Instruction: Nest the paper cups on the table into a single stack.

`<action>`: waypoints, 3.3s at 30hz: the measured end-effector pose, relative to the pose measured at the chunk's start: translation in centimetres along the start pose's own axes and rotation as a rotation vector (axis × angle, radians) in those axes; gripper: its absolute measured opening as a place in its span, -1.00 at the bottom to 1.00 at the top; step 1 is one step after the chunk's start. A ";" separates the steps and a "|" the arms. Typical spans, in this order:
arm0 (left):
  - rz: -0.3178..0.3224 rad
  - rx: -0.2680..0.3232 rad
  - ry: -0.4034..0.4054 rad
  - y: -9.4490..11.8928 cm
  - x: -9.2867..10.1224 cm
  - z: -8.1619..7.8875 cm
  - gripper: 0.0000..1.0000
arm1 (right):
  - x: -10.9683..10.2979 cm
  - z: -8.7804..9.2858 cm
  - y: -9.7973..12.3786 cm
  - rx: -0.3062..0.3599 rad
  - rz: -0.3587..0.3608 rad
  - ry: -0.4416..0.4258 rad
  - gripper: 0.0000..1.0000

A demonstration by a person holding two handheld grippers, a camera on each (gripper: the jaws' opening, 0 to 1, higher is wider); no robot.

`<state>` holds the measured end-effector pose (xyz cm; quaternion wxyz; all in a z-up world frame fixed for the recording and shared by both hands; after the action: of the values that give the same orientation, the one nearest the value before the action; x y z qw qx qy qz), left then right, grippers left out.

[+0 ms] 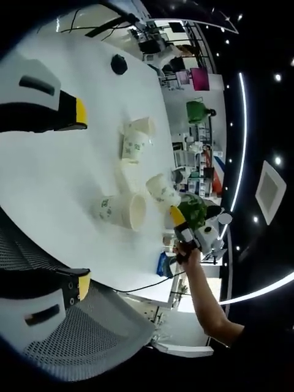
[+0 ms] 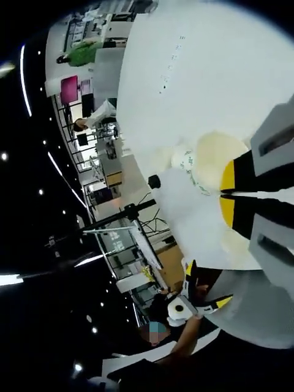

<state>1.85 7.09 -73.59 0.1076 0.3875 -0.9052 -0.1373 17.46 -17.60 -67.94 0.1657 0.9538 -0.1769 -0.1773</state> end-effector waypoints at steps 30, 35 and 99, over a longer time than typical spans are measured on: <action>0.043 -0.001 0.000 -0.1 0.7 -0.1 0.90 | -9.1 -1.0 1.4 -0.218 0.011 0.162 -1.00; 0.039 -0.004 -0.002 -0.1 0.7 0.0 0.89 | -9.5 -0.3 1.1 -0.274 0.023 0.210 -1.00; 0.021 -0.022 0.009 -0.2 0.1 0.6 0.81 | -9.8 5.7 -7.3 -0.469 -0.020 0.316 -1.00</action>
<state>1.77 6.98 -74.19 0.1175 0.3775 -0.9071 -0.1443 8.64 -8.69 -72.95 0.4055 0.9070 -0.0936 -0.0642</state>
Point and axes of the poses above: the point that each gripper's makers call its tool centre point, and the gripper's own axes: y roughly backward along the fingers, x roughly to its right, z roughly out of its underside, the point moved 5 cm from there along y, roughly backward along the fingers, and after that the axes turned 2 degrees about y, right-handed, at the moved point
